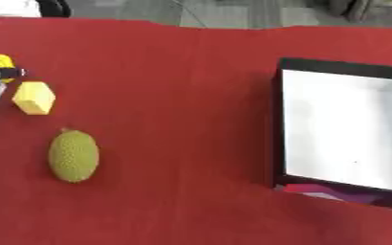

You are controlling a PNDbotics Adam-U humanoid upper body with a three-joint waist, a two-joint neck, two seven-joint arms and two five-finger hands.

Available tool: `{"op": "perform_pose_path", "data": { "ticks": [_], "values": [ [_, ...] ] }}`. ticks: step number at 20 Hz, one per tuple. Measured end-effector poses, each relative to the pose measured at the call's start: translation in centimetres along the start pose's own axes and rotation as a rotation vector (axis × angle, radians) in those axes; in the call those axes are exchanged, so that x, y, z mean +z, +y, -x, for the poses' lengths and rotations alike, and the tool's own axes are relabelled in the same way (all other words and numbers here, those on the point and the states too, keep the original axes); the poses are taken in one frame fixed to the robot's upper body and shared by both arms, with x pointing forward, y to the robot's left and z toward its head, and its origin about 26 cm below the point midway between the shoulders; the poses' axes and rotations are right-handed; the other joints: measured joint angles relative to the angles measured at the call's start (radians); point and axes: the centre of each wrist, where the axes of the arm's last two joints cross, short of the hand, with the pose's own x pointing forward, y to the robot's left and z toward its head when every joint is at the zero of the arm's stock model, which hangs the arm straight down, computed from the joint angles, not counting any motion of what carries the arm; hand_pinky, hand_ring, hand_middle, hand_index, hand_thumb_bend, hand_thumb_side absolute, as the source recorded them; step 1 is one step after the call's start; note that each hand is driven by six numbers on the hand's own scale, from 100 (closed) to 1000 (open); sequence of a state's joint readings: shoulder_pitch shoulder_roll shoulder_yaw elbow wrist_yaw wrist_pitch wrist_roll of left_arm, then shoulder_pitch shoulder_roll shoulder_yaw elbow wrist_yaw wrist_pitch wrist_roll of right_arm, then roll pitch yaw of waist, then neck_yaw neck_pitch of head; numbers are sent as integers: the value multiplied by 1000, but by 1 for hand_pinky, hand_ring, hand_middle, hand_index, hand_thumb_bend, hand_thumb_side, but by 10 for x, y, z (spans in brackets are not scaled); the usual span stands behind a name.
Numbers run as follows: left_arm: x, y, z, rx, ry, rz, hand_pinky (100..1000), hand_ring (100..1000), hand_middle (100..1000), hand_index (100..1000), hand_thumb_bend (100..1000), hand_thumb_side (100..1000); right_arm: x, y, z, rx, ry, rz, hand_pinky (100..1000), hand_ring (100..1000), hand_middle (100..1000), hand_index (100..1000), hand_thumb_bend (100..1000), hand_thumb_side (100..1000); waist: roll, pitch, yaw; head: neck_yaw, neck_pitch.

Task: Pick up the objects with one hand, pass them to the other hand, and then place them into the box on the other side of the table.

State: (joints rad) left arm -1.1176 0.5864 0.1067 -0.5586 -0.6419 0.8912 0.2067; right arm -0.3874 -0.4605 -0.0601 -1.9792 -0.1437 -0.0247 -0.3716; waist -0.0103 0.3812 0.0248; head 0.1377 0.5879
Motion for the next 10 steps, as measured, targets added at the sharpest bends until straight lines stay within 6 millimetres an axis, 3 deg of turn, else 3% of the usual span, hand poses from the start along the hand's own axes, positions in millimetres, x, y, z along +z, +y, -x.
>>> {"op": "perform_pose_path", "data": {
  "ticks": [3,7,10],
  "values": [
    [0,-1,0,9,-10,2,866,841,738,887,500,516,0,0,0,-1,-1,-2,1000,1000,886,1000,100,568,0,1,-2,2,-3],
    [-1,-3,1,13,-13,1,852,828,719,864,369,461,-1,0,0,-3,-3,-4,1000,1000,886,1000,100,568,0,2,-5,3,-11],
    [-2,-4,3,11,-22,-12,844,818,708,857,332,443,-1,1,-1,-6,-8,-7,1000,1000,886,1000,100,568,1,2,-6,3,-12]
  ]
}}
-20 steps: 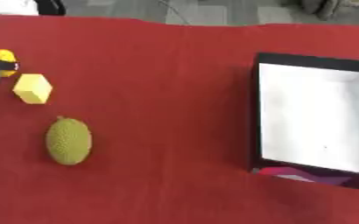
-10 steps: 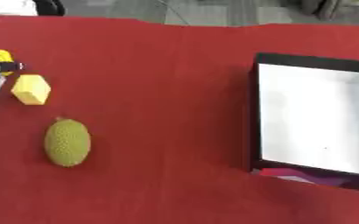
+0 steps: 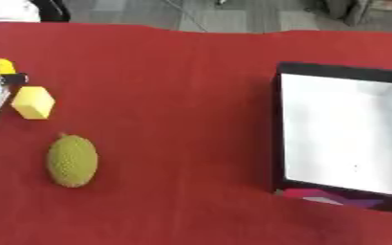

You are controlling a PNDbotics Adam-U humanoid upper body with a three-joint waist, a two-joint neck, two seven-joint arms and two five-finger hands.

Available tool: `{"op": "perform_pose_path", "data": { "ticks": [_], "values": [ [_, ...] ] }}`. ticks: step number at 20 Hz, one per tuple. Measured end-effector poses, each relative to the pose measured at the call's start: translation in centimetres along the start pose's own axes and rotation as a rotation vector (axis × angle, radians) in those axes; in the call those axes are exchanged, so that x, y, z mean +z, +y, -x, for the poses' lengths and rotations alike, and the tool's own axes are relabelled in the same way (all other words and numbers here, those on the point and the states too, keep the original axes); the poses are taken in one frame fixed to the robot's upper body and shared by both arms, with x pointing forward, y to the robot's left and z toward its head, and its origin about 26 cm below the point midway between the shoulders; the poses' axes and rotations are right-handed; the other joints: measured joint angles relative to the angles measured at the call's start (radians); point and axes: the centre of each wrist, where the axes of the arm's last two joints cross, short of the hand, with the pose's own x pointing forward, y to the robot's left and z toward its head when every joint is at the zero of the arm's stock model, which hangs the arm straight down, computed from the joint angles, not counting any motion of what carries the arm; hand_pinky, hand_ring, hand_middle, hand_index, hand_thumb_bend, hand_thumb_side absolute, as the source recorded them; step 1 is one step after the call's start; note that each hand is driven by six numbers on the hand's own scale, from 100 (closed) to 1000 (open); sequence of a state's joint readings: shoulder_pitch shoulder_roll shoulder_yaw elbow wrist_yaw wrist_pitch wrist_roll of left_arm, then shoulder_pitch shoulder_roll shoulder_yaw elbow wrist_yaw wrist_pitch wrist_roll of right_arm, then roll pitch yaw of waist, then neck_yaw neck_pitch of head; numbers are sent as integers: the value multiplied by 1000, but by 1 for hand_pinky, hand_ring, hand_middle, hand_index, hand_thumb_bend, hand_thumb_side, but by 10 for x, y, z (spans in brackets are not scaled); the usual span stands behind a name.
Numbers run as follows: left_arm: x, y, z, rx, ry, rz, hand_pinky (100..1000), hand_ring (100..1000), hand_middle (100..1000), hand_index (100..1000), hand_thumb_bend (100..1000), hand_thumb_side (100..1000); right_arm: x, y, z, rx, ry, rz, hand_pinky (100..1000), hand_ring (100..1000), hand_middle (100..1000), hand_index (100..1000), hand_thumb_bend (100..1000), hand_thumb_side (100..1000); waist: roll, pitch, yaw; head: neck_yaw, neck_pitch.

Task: Pick up the objects with one hand, pass them to the other hand, and then place them into the box on the other side of the table.

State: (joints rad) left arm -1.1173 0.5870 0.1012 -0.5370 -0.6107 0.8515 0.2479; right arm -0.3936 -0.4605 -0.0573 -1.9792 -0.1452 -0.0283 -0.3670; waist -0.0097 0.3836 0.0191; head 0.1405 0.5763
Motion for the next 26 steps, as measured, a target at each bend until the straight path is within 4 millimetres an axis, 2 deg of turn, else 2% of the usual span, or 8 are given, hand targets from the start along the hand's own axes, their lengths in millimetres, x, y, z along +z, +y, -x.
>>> {"op": "perform_pose_path", "data": {
  "ticks": [6,9,11,13,15,17,19,26],
  "values": [
    [-2,-2,3,19,-25,-18,843,813,706,893,375,485,0,1,0,-1,1,-9,1000,1000,886,1000,100,567,1,3,-1,-5,0],
    [-4,-2,6,40,-27,-14,839,808,696,876,354,479,0,1,0,-1,3,-12,1000,1000,886,1000,100,567,2,9,-1,-6,0],
    [-6,2,7,56,-29,-18,818,782,656,814,261,440,1,2,0,-4,4,-13,1000,1000,886,1000,100,567,1,15,-6,-6,0],
    [-8,5,8,70,-36,-28,772,706,580,747,107,402,1,2,0,-5,4,-14,1000,1000,886,1000,100,566,1,20,-8,-5,0],
    [-10,8,9,83,-51,-51,693,595,493,652,100,345,1,2,0,-4,3,-15,1000,1000,886,1000,100,566,-1,21,-10,-3,0],
    [-9,10,8,103,-73,-69,668,556,468,565,100,263,1,3,0,-3,2,-18,1000,1000,886,1000,100,566,-2,21,-10,-2,0],
    [-8,11,6,131,-96,-80,647,524,442,500,100,281,1,3,1,-4,3,-20,1000,1000,885,1000,100,566,-2,21,-11,-2,0],
    [6,15,-8,190,-172,-85,608,490,389,435,100,262,2,3,1,-2,9,-21,1000,1000,884,1000,100,566,6,14,-7,-4,3]
  ]
}}
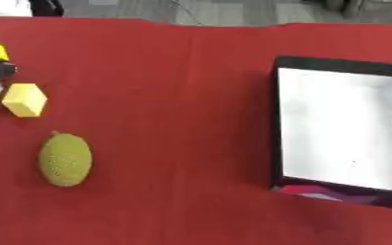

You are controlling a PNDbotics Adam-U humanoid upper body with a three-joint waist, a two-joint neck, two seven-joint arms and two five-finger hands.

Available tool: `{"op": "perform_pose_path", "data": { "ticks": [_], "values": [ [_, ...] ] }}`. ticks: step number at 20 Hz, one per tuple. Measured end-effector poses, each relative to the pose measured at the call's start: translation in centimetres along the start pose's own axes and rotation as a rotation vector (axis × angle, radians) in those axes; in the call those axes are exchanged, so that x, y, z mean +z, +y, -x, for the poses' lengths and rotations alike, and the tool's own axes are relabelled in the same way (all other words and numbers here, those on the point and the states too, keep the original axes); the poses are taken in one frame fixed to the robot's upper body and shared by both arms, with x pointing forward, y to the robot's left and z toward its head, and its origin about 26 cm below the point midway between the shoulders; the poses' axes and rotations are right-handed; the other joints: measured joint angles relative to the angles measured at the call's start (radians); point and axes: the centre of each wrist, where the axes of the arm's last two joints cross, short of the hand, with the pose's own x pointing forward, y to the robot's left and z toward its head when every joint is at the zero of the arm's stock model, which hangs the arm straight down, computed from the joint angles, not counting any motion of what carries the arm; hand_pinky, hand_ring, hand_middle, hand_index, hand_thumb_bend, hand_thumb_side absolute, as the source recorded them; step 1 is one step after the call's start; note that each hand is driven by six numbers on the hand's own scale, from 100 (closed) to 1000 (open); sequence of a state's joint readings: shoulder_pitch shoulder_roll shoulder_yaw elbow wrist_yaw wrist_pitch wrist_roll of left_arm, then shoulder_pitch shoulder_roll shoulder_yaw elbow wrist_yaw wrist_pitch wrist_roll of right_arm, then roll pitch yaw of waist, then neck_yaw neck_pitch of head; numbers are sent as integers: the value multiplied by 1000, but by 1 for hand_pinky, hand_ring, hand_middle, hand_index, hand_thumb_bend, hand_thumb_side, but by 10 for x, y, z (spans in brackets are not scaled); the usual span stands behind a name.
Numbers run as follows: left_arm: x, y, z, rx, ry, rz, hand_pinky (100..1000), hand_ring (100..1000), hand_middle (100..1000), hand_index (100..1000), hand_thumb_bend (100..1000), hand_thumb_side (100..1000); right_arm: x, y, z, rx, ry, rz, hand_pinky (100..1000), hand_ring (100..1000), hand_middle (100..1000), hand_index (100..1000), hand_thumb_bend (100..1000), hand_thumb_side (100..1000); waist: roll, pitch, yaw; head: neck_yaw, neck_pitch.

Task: Pick up the objects with one hand, pass them to the other hand, and then place them into the box on the other side of the table.

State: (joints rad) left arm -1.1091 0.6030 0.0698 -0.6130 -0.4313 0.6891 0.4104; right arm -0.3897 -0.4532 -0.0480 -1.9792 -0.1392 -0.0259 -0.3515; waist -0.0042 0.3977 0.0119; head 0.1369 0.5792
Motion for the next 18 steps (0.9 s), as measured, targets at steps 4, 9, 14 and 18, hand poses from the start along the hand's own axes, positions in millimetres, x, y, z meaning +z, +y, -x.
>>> {"op": "perform_pose_path", "data": {
  "ticks": [4,9,14,18],
  "values": [
    [10,5,-15,-21,-62,-18,596,478,361,433,100,253,1,-1,1,3,5,1,1000,1000,884,1000,100,567,5,-12,6,-4,13],
    [29,12,-29,-87,-125,-33,581,469,354,446,100,254,5,-3,3,15,21,3,1000,1000,884,1000,100,567,8,-32,25,-22,26],
    [57,33,-38,-139,-232,-68,572,463,351,447,100,260,9,-9,5,37,40,16,1000,1000,885,1000,100,561,7,-62,43,-70,35],
    [94,49,-39,-168,-414,-45,577,458,348,447,100,269,4,-15,2,68,26,-15,1000,1000,888,1000,100,545,1,-78,44,-119,42]
  ]
}}
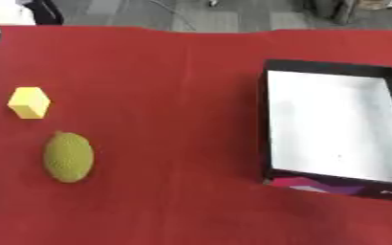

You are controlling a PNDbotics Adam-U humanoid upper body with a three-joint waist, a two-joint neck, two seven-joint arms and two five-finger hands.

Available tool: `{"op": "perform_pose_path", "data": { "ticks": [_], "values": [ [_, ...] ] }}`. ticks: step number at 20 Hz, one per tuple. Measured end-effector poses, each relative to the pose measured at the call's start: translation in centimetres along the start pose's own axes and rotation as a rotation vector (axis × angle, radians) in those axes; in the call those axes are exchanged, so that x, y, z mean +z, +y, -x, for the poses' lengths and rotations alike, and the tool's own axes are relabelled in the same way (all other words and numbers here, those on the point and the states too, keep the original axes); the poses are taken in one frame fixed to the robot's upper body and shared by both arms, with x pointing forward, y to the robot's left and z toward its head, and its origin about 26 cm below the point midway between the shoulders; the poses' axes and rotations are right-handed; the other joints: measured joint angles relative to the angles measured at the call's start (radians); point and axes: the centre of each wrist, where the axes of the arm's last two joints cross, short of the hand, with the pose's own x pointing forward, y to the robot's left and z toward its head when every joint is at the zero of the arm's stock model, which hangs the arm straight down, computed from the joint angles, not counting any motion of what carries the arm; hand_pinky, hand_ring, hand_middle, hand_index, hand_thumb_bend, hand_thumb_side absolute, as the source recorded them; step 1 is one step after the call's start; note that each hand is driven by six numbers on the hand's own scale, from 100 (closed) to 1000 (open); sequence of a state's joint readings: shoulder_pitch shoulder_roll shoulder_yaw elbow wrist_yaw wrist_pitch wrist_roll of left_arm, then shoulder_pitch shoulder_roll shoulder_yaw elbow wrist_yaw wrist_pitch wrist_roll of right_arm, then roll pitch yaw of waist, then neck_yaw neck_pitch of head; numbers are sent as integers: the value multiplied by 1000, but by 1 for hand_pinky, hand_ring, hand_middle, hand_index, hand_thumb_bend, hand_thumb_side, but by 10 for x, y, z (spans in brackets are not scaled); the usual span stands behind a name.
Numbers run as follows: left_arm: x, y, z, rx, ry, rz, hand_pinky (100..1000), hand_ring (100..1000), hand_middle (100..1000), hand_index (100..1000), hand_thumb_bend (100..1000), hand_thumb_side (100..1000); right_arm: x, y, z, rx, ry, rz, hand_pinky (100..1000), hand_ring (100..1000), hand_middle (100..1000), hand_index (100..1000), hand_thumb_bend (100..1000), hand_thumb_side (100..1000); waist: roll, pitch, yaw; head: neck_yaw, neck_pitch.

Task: Pick up the objects with one hand, pass them to the other hand, and then place them into the box on the other side of the table.

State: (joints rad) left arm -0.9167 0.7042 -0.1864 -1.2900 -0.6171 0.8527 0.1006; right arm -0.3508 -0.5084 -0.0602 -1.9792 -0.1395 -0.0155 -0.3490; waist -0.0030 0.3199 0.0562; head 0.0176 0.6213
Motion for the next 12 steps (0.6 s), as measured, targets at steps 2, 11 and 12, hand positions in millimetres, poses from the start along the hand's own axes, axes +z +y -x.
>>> {"op": "perform_pose_path", "data": {
  "ticks": [2,11,12],
  "values": [
    [19,8,-8,0,-103,11,575,456,345,445,100,276,-7,-2,-5,17,-17,-58,1000,1000,896,1000,100,537,-4,-6,0,-20,0],
    [92,29,-25,115,-421,39,532,421,321,439,100,357,-53,8,-49,89,-116,-568,1000,1000,928,1000,100,482,-16,-36,-4,-58,9],
    [98,28,-26,135,-444,38,532,421,321,438,100,358,-58,12,-55,97,-134,-623,1000,1000,929,1000,100,477,-17,-38,-6,-62,11]
  ]
}}
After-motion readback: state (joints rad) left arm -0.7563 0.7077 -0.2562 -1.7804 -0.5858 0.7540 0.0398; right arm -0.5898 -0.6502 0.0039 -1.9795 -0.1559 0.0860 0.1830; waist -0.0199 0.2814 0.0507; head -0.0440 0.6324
